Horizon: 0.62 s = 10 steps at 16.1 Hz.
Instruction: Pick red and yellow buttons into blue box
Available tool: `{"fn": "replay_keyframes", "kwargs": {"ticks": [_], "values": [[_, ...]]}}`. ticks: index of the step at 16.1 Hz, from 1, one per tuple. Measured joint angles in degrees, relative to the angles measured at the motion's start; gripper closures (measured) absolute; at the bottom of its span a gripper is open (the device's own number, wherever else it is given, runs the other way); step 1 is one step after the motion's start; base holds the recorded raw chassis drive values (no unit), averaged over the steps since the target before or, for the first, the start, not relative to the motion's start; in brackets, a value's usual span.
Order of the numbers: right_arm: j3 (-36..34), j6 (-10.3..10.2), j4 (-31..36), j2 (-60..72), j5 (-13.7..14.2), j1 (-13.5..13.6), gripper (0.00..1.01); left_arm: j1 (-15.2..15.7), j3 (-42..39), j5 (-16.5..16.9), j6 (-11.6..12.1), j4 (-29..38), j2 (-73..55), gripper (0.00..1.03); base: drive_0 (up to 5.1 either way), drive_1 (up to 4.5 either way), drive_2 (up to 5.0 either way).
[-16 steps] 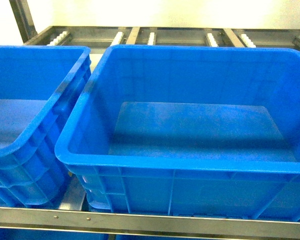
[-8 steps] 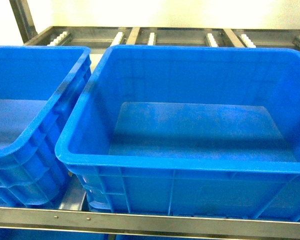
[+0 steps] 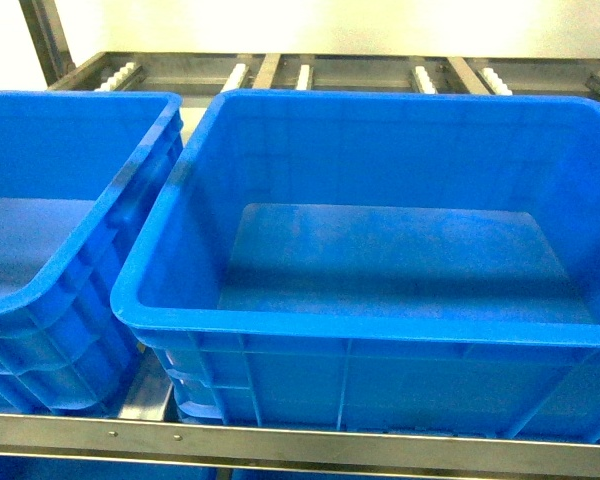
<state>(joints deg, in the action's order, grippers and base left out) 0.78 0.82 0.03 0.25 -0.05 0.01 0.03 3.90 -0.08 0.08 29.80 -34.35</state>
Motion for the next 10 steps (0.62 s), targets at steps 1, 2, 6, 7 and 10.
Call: {"fn": "replay_keyframes", "kwargs": {"ticks": [1,2,6,7,10], "values": [[0.0,0.0,-0.37,0.0,0.02,-0.02,0.99,0.0,-0.55,0.07,0.02,-1.22,1.73,1.01,0.0,0.0,0.0],[0.0,0.0,-0.28,0.0,0.02,-0.02,0.99,0.0,-1.03,0.07,0.0,-2.6,3.72,1.01,0.0,0.0,0.0],[0.0,0.0,-0.28,0.0,0.04,-0.02,0.99,0.0,-3.08,0.04,0.0,-5.38,9.53,1.01,0.0,0.0,0.0],[0.0,0.0,-0.28,0.0,0.02,-0.02,0.99,0.0,-3.08,0.04,0.0,-7.21,11.82,1.01,0.0,0.0,0.0],[0.0,0.0,-0.28,0.0,0.04,-0.02,0.99,0.0,-3.08,0.04,0.0,-12.0,16.35,1.01,0.0,0.0,0.0]]}}
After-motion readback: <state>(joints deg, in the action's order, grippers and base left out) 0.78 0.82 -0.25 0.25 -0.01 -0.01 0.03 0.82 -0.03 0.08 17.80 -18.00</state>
